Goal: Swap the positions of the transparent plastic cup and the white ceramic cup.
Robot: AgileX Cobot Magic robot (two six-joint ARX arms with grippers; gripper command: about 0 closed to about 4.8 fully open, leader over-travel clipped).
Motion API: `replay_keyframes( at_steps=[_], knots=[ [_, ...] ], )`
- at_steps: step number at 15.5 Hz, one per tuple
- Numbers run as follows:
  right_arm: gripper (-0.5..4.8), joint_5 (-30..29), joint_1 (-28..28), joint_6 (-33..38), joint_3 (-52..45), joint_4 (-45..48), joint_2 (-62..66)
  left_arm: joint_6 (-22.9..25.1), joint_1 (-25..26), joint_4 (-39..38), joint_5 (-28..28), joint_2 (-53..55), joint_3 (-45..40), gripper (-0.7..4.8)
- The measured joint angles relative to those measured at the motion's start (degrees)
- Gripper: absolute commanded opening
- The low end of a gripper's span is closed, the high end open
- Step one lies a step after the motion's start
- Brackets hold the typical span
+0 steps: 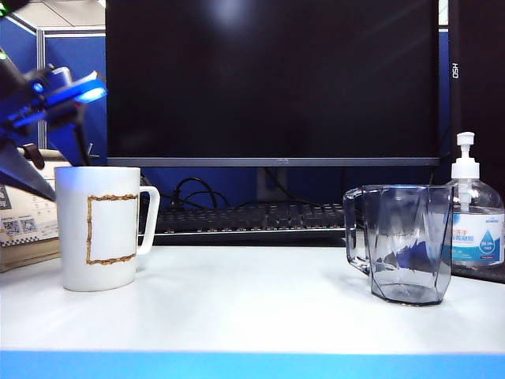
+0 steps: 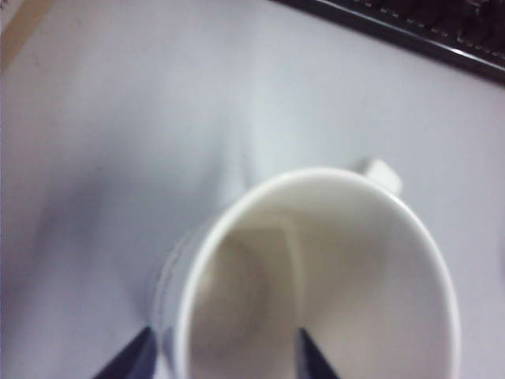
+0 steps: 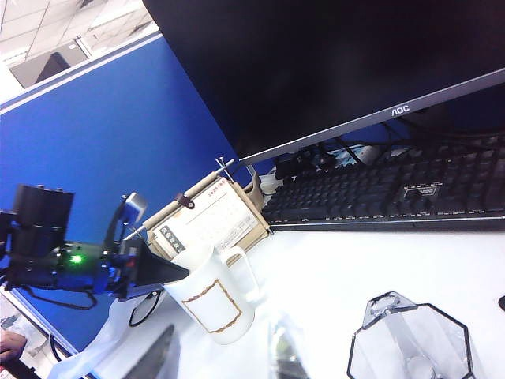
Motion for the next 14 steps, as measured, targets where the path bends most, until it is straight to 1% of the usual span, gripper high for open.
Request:
replay_keyframes(
  at_steps=[2,4,5,6,7,8,9,10,11,12,14],
  knots=[
    [1.49,0.0,0.0,0.0,0.0,0.0,0.0,0.0,0.0,0.7,1.2,2.1,0.2,2.26],
    [1.49,0.0,0.0,0.0,0.0,0.0,0.0,0.2,0.0,-0.7,2.5,4.2,0.1,1.11],
    [1.49,0.0,0.0,0.0,0.0,0.0,0.0,0.6,0.0,-1.0,2.4,4.2,0.1,0.75],
    [1.49,0.0,0.0,0.0,0.0,0.0,0.0,1.2,0.0,-1.1,2.2,4.2,0.1,0.24],
    [1.49,0.0,0.0,0.0,0.0,0.0,0.0,1.5,0.0,-1.9,2.4,4.3,-0.1,-0.04],
    [1.49,0.0,0.0,0.0,0.0,0.0,0.0,2.1,-0.1,-3.0,2.1,4.3,-0.2,-0.05],
    [1.5,0.0,0.0,0.0,0.0,0.0,0.0,2.4,0.0,-2.3,2.3,4.4,-0.3,-0.05],
    [2.05,0.0,0.0,0.0,0.0,-0.5,0.0,2.6,0.0,-2.4,1.9,4.4,-0.3,-0.05],
    [3.12,0.0,0.0,0.0,0.0,-2.2,0.4,2.8,0.0,-2.6,1.8,4.4,-0.3,-0.05],
    [3.28,0.0,0.0,0.0,0.0,-4.3,1.7,3.5,0.0,-2.7,1.9,4.4,-0.3,-0.05],
    [3.28,0.0,0.0,0.7,0.0,-6.3,5.7,4.8,0.0,-3.2,2.0,4.4,-0.3,-0.05]
  ],
)
